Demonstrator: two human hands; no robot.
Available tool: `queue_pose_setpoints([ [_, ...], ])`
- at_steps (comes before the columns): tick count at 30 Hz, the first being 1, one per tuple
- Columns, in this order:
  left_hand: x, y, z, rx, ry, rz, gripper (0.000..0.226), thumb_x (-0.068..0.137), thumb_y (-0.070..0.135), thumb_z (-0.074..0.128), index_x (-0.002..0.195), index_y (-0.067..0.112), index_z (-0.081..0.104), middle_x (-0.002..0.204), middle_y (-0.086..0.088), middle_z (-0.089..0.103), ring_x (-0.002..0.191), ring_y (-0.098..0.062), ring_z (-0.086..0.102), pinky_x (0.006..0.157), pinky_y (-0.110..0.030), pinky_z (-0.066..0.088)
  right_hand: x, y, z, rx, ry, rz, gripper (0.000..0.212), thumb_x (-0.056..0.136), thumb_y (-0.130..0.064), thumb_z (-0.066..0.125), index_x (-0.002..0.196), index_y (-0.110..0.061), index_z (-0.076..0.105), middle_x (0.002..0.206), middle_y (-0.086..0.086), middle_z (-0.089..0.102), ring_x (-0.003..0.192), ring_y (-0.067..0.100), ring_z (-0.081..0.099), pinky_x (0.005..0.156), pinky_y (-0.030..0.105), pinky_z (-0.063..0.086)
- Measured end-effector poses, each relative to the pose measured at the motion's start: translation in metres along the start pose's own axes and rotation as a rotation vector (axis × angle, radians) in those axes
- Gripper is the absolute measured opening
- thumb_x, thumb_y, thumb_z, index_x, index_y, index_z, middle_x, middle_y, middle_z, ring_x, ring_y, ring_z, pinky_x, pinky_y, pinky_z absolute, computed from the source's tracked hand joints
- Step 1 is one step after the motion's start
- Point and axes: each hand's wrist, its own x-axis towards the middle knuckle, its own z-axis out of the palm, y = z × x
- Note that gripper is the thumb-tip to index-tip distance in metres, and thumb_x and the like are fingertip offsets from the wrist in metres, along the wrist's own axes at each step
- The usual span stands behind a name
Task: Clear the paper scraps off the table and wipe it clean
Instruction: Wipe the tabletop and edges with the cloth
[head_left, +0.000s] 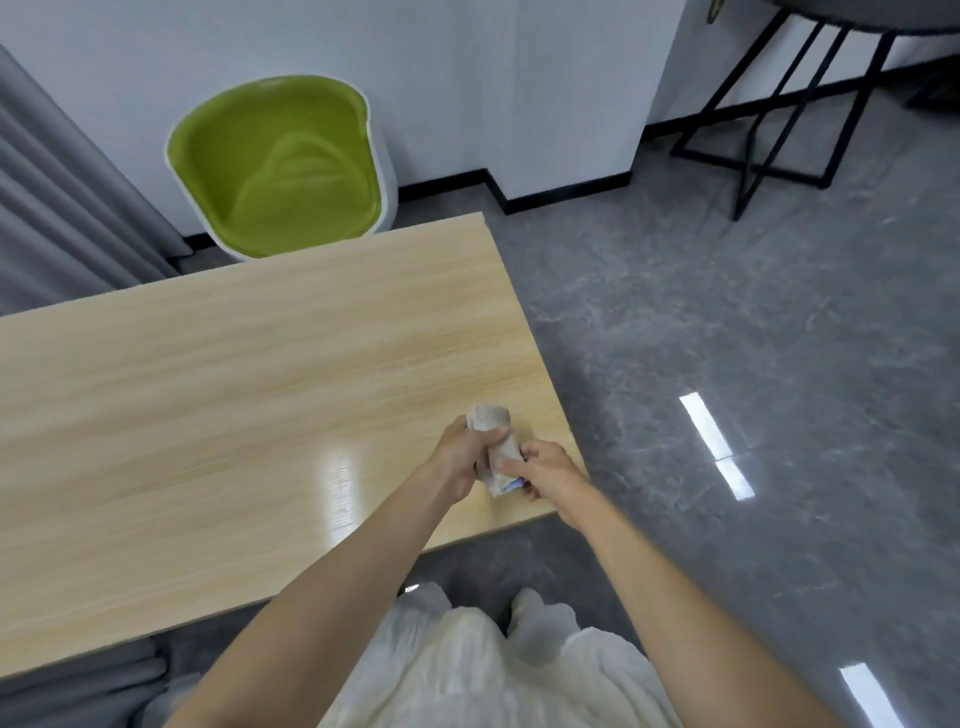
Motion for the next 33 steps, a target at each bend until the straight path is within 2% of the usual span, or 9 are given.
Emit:
queue_pose_setpoints([
  [7,0.027,0.059,-0.140,0.492,0.482,0.151,0.041,0.088,0.021,0.067,0.122,0.005,0.053,0.116,-0.015,0.063,0.097,-0.031,0.060,0.075,-0.034,0.046,0.039,-0.031,0.069,-0.206,-0.039,0.037,0.024,0.093,-0.029,0.058,0.096,-0.006,0.061,0.068,0.003,0.061,0.058,0.012,0.054,0.049,0.022,0.040],
  [11,0.044,0.090,-0.201,0.986,0.741,0.637,0.024,0.084,0.006,0.064,0.107,0.008,0.060,0.094,-0.013,0.066,0.092,-0.035,0.057,0.064,-0.035,0.039,0.068,-0.048,0.115,-0.189,0.176,0.033,0.017,0.093,-0.020,0.055,0.097,-0.006,0.062,0.073,0.008,0.062,0.060,0.015,0.056,0.055,0.025,0.043],
  [16,0.086,0.036,-0.247,1.671,0.496,1.071,0.023,0.068,0.000,0.065,0.087,0.011,0.062,0.075,-0.007,0.055,0.066,-0.028,0.053,0.077,-0.040,0.037,0.101,-0.054,0.171,-0.335,0.330,-0.046,0.011,0.091,-0.016,0.053,0.084,-0.018,0.061,0.084,0.007,0.067,0.080,0.027,0.064,0.073,0.037,0.052],
  [20,0.089,0.021,-0.267,1.627,0.370,1.056,0.040,0.080,0.007,0.044,0.117,0.005,0.059,0.089,-0.011,0.057,0.074,-0.028,0.055,0.075,-0.037,0.047,0.112,-0.055,0.198,-0.479,0.441,-0.119,0.019,0.090,-0.014,0.051,0.104,-0.015,0.064,0.101,0.007,0.069,0.095,0.026,0.063,0.081,0.038,0.051],
  [22,0.091,0.024,-0.275,1.592,0.330,1.077,0.044,0.080,0.010,0.035,0.115,0.007,0.062,0.090,-0.010,0.056,0.077,-0.027,0.053,0.077,-0.034,0.041,0.115,-0.054,0.208,-0.571,0.479,-0.165,0.022,0.090,-0.013,0.049,0.107,-0.015,0.062,0.106,0.006,0.066,0.101,0.026,0.061,0.086,0.039,0.050],
  [25,0.103,0.029,-0.283,1.546,0.220,1.206,0.039,0.077,0.004,0.059,0.116,0.010,0.059,0.092,-0.011,0.054,0.077,-0.027,0.052,0.071,-0.036,0.044,0.119,-0.054,0.215,-0.797,0.505,-0.247,0.034,0.091,-0.014,0.048,0.124,-0.015,0.055,0.132,0.005,0.052,0.124,0.025,0.046,0.103,0.038,0.041],
  [27,0.115,0.034,-0.291,1.517,0.103,1.281,0.052,0.070,-0.001,0.074,0.118,0.007,0.055,0.092,-0.013,0.055,0.077,-0.028,0.053,0.064,-0.037,0.047,0.125,-0.051,0.216,-0.954,0.430,-0.263,0.049,0.093,-0.019,0.046,0.141,-0.015,0.039,0.154,0.008,0.026,0.142,0.025,0.024,0.115,0.036,0.026],
  [31,0.145,0.066,-0.305,1.542,-0.076,1.468,0.040,0.073,0.001,0.074,0.109,0.007,0.059,0.089,-0.010,0.053,0.077,-0.024,0.048,0.054,-0.031,0.044,0.147,-0.047,0.215,-1.046,0.431,-0.293,0.060,0.094,-0.024,0.045,0.149,-0.015,0.024,0.159,0.012,0.006,0.147,0.025,0.005,0.118,0.043,0.020],
  [33,0.156,0.082,-0.306,1.499,-0.012,1.431,0.040,0.073,0.001,0.073,0.108,0.009,0.054,0.089,-0.010,0.050,0.077,-0.024,0.047,0.052,-0.030,0.042,0.158,-0.050,0.214,-1.051,0.460,-0.292,0.060,0.094,-0.024,0.045,0.149,-0.013,0.023,0.159,0.015,0.007,0.147,0.026,0.005,0.118,0.045,0.016],
])
